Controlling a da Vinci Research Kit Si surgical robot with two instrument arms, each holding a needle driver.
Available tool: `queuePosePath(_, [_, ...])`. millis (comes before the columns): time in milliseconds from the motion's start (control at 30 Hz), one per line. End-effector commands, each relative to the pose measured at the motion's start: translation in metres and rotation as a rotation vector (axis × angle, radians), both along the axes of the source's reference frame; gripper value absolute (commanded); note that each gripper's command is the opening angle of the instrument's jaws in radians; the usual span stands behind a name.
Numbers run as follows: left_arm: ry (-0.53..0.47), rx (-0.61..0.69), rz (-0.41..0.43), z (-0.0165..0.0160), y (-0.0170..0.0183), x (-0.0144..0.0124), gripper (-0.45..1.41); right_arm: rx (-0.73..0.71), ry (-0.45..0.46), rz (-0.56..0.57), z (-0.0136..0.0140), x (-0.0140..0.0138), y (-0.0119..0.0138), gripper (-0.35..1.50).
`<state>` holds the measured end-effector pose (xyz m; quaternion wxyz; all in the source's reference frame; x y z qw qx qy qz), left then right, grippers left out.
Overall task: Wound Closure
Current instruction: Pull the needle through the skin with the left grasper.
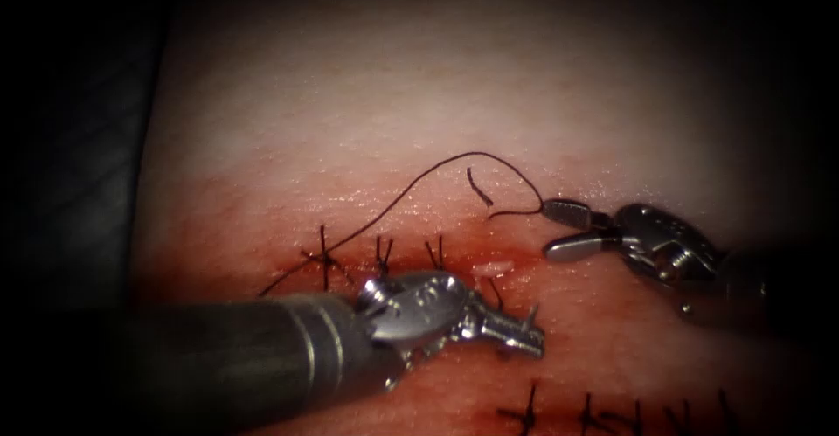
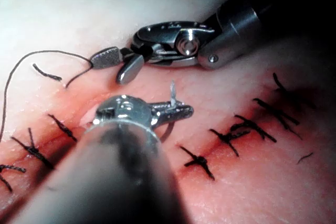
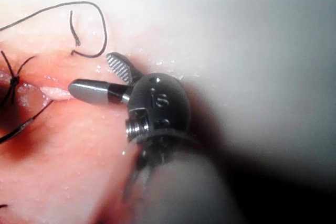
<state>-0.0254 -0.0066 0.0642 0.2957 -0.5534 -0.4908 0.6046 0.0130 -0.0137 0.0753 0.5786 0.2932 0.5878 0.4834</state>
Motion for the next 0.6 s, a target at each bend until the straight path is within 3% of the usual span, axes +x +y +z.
queuePosePath(33, [-0.013,0.015,-0.002,0.0002,0.0001,-0.0005,-0.45,0.004,0.001,-0.003,0.0006,0.0008,-0.0003,0.49])
queuePosePath(100, [-0.050,0.019,-0.010,-0.0007,0.0003,-0.0005,-0.45,0.013,-0.002,-0.007,0.0008,0.0009,-0.0007,0.49])
queuePosePath(133, [-0.107,-0.106,-0.036,-0.0013,0.0007,-0.0003,-0.45,0.011,-0.004,-0.009,0.0008,0.0009,-0.0009,0.49])
queuePosePath(167, [-0.127,-0.144,-0.050,-0.0015,0.0009,-0.0002,-0.45,0.011,-0.006,-0.012,0.0009,0.0009,-0.0010,0.51])
queuePosePath(200, [-0.138,-0.212,-0.072,-0.0017,0.0011,0.0000,-0.45,0.010,-0.006,-0.012,0.0009,0.0009,-0.0011,0.54])
queuePosePath(233, [-0.137,-0.394,-0.113,-0.0022,0.0014,0.0004,-0.45,0.009,-0.006,-0.012,0.0009,0.0008,-0.0013,0.59])
queuePosePath(267, [-0.135,-0.428,-0.121,-0.0024,0.0015,0.0006,-0.45,0.009,-0.006,-0.013,0.0009,0.0007,-0.0013,0.61])
queuePosePath(300, [-0.133,-0.547,-0.151,-0.0031,0.0020,0.0011,-0.45,0.007,-0.005,-0.014,0.0008,0.0006,-0.0017,0.61])
queuePosePath(433, [-0.159,-0.788,-0.218,-0.0068,0.0041,0.0028,-0.45,0.002,-0.009,-0.018,0.0006,0.0006,-0.0027,0.59])
queuePosePath(500, [-0.166,-0.846,-0.232,-0.0079,0.0049,0.0032,-0.45,0.008,-0.012,-0.022,0.0005,0.0006,-0.0029,0.58])
queuePosePath(533, [-0.160,-0.875,-0.240,-0.0086,0.0054,0.0034,-0.45,-0.007,-0.023,-0.033,0.0005,0.0006,-0.0030,0.56])
queuePosePath(600, [-0.161,-0.948,-0.255,-0.0102,0.0072,0.0037,-0.45,-0.179,-0.109,-0.114,0.0000,0.0006,-0.0032,0.49])
